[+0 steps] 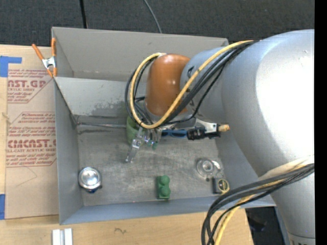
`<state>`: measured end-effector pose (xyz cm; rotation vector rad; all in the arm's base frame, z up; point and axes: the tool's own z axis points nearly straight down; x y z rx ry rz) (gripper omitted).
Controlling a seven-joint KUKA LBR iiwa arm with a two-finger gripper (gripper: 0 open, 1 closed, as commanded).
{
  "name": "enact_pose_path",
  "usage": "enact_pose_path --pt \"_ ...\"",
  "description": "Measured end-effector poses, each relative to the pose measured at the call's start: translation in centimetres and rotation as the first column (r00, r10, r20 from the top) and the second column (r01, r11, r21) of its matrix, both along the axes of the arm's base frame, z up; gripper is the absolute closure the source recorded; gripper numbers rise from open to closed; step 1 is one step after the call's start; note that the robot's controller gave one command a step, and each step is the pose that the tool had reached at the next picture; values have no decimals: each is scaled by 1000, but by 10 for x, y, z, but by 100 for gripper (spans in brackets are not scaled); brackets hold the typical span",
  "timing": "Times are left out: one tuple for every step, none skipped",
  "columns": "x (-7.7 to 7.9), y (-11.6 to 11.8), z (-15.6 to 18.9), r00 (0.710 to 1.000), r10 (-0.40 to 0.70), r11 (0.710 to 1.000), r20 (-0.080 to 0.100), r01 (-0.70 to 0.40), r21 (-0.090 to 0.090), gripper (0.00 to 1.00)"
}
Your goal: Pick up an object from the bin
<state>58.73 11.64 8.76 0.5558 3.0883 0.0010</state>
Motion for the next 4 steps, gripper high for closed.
enact_pose_path --pt "-16 -98 43 999 -44 999 0 44 -4 0" --pt "-1 -85 -5 985 -170 985 -3 170 3 0" --pt "0 -86 -5 985 -172 985 0 172 2 100" --pt "9 -87 -6 990 -137 991 7 137 3 100"
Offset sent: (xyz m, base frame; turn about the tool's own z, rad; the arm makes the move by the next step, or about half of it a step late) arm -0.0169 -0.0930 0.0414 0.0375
